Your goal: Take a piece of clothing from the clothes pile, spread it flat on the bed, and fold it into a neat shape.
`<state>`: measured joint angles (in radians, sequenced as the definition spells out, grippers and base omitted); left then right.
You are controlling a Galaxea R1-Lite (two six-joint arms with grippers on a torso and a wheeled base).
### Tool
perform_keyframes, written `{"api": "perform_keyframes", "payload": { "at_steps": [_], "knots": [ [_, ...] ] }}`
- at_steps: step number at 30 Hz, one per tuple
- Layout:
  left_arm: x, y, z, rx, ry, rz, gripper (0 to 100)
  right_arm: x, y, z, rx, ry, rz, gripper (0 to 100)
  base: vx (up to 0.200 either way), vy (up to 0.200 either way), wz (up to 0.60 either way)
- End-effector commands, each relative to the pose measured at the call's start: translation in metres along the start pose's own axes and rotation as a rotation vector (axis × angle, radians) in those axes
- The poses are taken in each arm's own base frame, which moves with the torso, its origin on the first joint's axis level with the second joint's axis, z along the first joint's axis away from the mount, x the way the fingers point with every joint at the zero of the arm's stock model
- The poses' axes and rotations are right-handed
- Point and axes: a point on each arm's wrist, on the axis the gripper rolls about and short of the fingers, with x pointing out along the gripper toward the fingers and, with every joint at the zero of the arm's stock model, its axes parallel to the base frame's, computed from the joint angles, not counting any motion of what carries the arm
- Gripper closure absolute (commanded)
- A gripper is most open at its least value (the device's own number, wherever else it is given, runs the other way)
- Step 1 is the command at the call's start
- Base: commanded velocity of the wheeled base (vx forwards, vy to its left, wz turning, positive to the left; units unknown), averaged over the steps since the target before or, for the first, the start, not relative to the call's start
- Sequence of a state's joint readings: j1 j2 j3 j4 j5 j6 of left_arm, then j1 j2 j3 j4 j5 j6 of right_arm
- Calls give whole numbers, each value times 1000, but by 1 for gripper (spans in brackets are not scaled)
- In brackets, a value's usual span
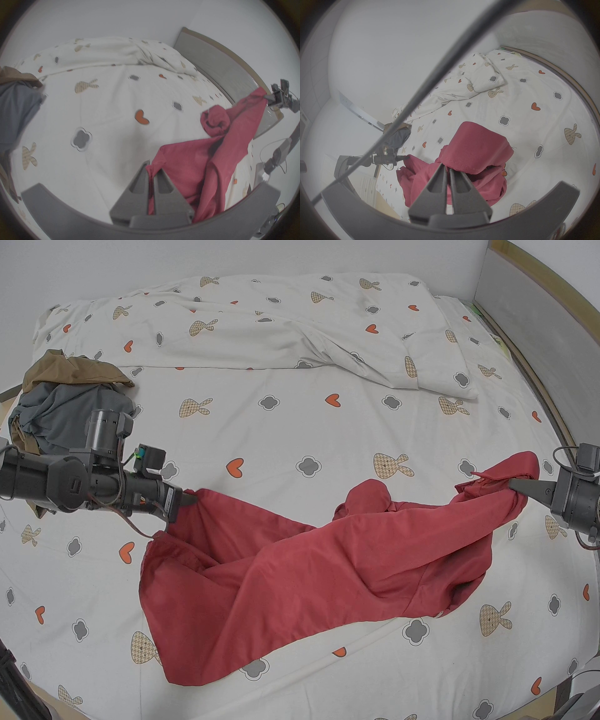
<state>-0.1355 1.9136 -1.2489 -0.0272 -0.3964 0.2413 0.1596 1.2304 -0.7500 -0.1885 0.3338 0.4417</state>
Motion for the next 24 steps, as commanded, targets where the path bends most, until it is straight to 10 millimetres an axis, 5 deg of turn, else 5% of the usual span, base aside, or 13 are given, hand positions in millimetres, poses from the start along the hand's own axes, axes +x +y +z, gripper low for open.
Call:
{"api": "perform_keyframes", "payload": {
  "at_steps": [1, 9, 24],
  "knots": [
    [-14, 7, 23, -6, -79, 57, 100, 2, 1, -2, -1, 14, 7, 100, 0, 0, 0],
    [-25, 26, 56, -2, -134, 136, 100, 3, 2, -4, -3, 19, 13, 100, 0, 0, 0],
    [-37, 52, 88, -26, -204, 191, 100, 9, -1, -8, 2, 44, 4, 100, 0, 0, 0]
  ]
}}
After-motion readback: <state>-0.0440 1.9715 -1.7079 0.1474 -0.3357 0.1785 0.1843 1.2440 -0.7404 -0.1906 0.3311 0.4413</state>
